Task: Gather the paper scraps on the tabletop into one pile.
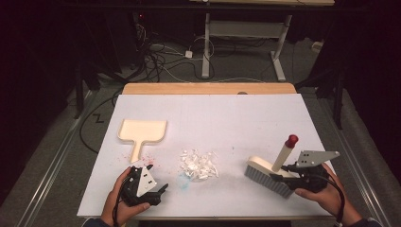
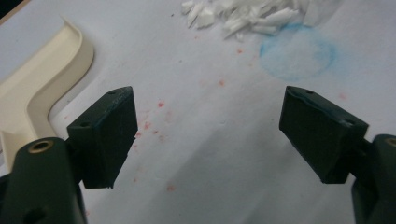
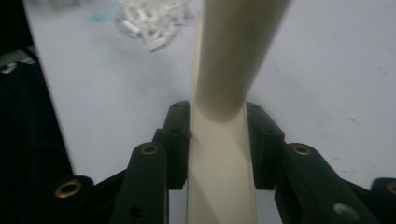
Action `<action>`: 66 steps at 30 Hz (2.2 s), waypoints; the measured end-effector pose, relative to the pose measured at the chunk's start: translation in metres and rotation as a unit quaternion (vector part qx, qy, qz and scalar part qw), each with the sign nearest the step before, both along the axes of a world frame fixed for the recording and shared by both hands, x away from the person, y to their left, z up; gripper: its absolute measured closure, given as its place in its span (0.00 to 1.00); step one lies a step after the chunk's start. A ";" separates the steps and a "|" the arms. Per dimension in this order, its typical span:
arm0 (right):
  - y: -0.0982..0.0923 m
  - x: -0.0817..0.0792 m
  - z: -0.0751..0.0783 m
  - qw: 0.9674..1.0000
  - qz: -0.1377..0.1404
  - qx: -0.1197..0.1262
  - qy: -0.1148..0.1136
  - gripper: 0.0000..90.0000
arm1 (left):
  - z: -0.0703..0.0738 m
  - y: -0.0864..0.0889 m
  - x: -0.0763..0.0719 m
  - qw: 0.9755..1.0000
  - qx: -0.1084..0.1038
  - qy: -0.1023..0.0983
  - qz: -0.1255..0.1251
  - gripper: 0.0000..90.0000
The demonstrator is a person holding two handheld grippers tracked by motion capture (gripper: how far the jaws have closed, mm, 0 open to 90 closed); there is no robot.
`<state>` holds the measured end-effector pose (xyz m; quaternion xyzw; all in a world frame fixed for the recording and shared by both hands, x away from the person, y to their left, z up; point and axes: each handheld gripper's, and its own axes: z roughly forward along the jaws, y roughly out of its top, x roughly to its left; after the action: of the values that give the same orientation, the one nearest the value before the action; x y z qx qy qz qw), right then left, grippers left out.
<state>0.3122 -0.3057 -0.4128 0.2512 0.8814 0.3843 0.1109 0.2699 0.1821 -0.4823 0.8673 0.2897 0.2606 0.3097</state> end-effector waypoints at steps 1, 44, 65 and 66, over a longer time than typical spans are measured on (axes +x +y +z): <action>-0.001 0.006 0.000 1.000 0.001 -0.012 -0.002 0.70 | 0.000 0.000 0.000 1.000 0.002 0.001 0.001 0.21; 0.004 0.008 -0.002 0.967 -0.153 0.031 -0.203 0.28 | 0.003 -0.001 0.003 1.000 -0.008 -0.008 -0.008 0.21; 0.003 -0.035 -0.027 0.972 -0.151 0.006 -0.182 0.24 | 0.004 -0.003 0.001 1.000 -0.013 -0.014 -0.018 0.20; 0.003 -0.036 -0.026 0.971 -0.153 0.005 -0.185 0.24 | 0.003 -0.003 0.001 1.000 -0.012 -0.013 -0.019 0.20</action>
<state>0.2765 -0.3024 -0.4392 0.3084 0.7950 0.4065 0.3281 0.2707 0.1791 -0.4788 0.8653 0.2723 0.2628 0.3286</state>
